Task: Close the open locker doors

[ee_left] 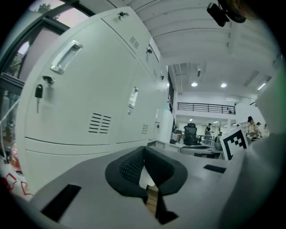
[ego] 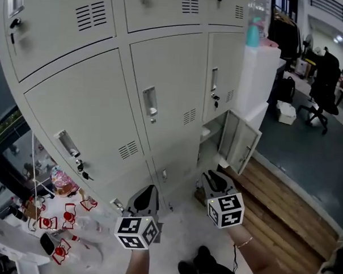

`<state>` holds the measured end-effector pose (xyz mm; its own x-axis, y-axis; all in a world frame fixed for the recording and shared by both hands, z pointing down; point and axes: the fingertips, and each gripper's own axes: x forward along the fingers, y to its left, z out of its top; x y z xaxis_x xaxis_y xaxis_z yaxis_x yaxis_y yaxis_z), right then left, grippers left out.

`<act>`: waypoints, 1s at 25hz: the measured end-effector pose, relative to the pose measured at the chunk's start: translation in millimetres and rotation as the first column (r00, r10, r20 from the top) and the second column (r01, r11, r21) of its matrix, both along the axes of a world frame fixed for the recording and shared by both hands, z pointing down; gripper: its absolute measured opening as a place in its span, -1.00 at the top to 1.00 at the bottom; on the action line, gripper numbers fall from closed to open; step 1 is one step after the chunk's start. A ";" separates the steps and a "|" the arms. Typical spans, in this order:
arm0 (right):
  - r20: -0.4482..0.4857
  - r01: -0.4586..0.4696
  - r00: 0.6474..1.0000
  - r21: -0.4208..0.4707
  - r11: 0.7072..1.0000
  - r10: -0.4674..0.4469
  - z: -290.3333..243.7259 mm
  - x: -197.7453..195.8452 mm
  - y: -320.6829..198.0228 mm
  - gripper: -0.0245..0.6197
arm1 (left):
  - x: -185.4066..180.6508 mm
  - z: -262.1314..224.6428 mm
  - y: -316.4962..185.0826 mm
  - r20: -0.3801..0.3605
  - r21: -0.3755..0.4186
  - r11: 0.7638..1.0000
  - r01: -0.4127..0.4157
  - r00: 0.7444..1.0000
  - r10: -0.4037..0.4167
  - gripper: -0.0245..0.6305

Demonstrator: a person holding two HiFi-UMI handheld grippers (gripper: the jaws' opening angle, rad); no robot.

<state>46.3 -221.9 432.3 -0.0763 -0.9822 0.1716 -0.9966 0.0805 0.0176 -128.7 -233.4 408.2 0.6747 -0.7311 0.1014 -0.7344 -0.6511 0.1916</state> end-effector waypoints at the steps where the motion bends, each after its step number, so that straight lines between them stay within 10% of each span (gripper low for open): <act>1: 0.000 -0.046 0.999 -0.007 0.999 0.046 3.3 20.4 6.6 0.73 | 15.5 0.7 0.2 0.000 0.000 1.000 -0.031 1.000 0.031 0.86; 11: 0.039 -0.344 0.938 -0.035 0.938 0.345 21.7 188.4 47.7 0.74 | 150.0 12.6 -7.7 0.016 -0.010 0.975 -0.223 0.975 0.224 0.86; 25: 0.102 -0.405 0.906 -0.071 0.912 0.410 41.4 369.0 -18.8 0.72 | 305.6 26.5 -70.6 0.065 -0.039 0.967 -0.253 0.965 0.255 0.86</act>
<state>415.3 -240.6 473.7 0.3072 -0.9229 0.2321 -0.9380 -0.3348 -0.0895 176.9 -304.0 434.7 0.8286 -0.5323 0.1735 -0.5575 -0.8130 0.1681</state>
